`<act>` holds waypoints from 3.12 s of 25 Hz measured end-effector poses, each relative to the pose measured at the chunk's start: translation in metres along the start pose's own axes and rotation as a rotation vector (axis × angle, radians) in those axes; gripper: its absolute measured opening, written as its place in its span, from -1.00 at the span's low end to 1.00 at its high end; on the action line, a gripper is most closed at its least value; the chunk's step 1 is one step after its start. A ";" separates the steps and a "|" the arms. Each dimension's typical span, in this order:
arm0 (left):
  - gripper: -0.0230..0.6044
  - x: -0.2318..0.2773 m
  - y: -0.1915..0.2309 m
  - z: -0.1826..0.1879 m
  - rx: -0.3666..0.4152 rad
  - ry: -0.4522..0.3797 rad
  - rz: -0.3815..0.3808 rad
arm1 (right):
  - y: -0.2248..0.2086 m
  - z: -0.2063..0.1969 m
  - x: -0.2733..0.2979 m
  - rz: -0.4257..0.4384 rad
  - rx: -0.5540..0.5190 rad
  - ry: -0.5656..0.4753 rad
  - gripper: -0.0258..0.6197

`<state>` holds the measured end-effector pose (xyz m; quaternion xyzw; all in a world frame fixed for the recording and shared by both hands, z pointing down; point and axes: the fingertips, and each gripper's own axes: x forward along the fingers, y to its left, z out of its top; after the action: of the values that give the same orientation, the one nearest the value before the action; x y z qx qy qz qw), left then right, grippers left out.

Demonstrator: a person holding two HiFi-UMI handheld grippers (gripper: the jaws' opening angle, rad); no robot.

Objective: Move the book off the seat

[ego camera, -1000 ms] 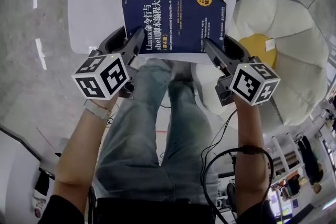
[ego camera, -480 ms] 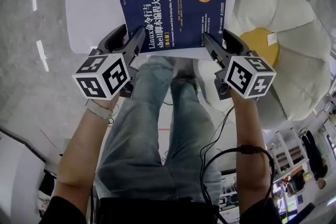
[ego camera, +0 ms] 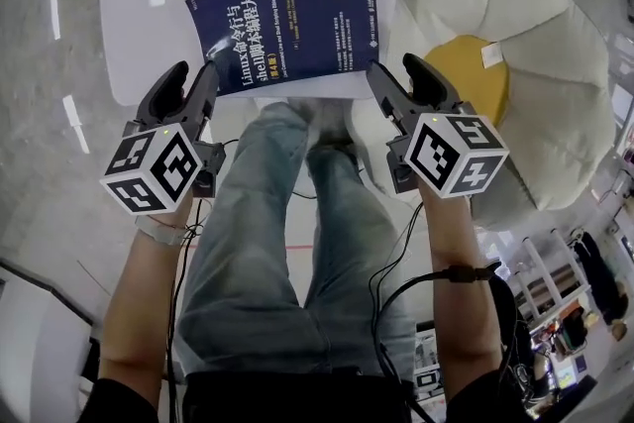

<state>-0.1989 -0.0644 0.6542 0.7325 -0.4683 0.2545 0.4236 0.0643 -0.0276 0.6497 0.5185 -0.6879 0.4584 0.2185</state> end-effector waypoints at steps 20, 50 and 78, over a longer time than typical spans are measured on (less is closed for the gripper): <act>-0.91 -0.033 -0.259 -0.044 0.304 -0.026 -0.287 | -0.066 -0.063 -0.178 -0.052 0.135 -0.150 -0.54; -0.91 -0.160 -0.547 -0.066 0.729 0.260 -0.859 | -0.085 -0.059 -0.443 -0.336 0.489 -0.525 -0.59; -0.91 -0.375 -0.732 -0.013 0.926 0.121 -1.259 | -0.014 0.030 -0.703 -0.448 0.362 -0.970 -0.59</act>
<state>0.2997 0.2719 0.0925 0.9471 0.2128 0.1751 0.1642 0.3399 0.3065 0.0949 0.8325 -0.4931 0.2207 -0.1231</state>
